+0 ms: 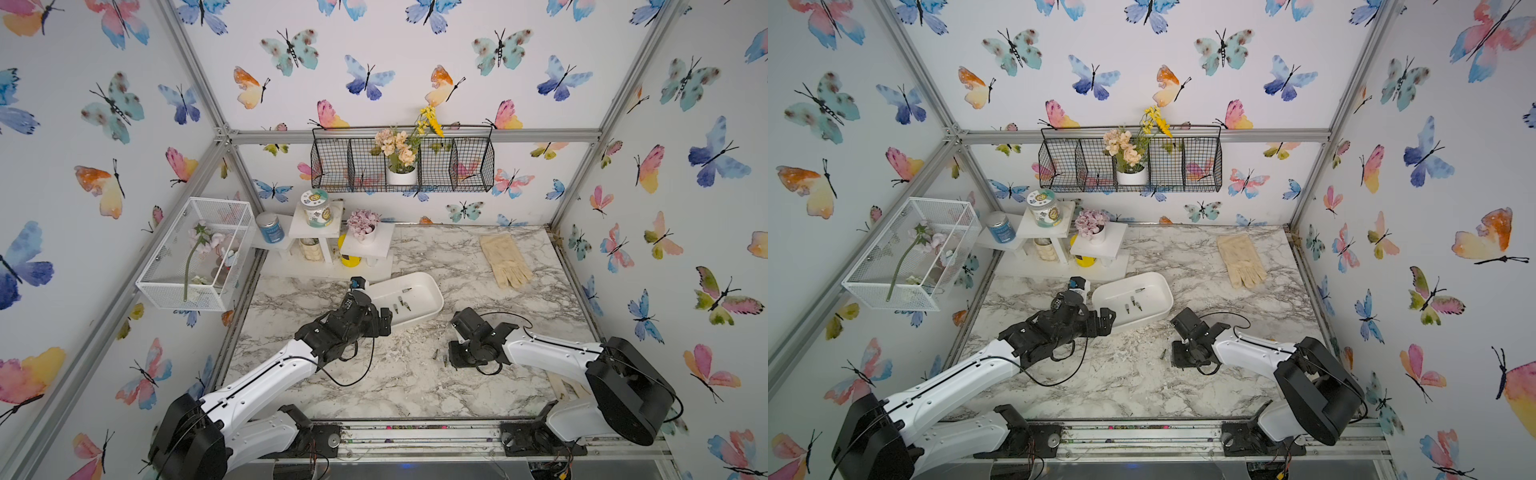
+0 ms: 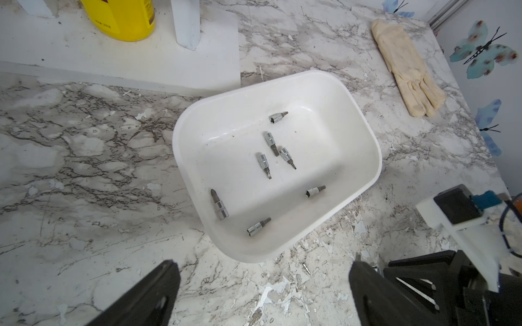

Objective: Put the bit on the desktop into the storage box
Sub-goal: Pick up the screwdriver bit from the center of the board, then place the screwdriver bit in the storage box.

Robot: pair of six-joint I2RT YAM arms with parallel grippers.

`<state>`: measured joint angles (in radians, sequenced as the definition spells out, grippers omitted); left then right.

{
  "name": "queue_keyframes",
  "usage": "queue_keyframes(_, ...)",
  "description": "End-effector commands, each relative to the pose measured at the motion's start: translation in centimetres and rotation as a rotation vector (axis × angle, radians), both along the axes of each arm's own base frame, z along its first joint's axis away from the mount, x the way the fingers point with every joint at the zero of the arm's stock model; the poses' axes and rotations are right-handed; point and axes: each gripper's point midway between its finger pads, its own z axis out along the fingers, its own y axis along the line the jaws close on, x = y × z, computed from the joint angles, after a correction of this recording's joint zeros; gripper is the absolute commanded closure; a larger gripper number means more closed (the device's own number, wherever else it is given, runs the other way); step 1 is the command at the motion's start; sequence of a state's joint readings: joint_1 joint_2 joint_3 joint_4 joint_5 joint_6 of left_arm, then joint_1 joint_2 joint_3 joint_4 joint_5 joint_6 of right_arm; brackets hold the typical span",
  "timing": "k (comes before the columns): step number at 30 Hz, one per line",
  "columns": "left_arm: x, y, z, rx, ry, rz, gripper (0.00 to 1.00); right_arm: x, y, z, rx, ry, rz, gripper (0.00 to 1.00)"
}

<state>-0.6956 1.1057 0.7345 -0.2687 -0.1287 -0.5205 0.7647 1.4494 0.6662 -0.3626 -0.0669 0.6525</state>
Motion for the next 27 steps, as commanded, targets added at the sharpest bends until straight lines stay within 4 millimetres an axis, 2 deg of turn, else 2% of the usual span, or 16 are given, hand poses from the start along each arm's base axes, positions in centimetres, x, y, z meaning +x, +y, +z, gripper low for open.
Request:
queue_keyframes(1,-0.3,0.0,0.4,-0.020,-0.006,-0.008,0.01,-1.4,-2.8,-2.1,-0.138,0.060,0.001,0.79)
queue_keyframes(10,-0.5,0.2,0.7,-0.020,-0.012,-0.004,0.01,-1.0,-2.8,-1.7,-0.146,0.041,0.007,0.86)
queue_keyframes(14,-0.5,0.5,0.7,-0.018,-0.016,0.002,0.01,-0.5,-2.7,-0.9,-0.150,0.017,0.009,0.87)
queue_keyframes(19,-0.6,0.7,0.9,-0.018,-0.022,0.005,0.01,1.3,-1.3,2.5,-0.098,-0.066,0.021,0.87)
queue_keyframes(27,-1.2,1.0,1.1,-0.023,-0.026,-0.001,0.01,6.4,3.1,9.6,0.027,-0.259,0.055,0.87)
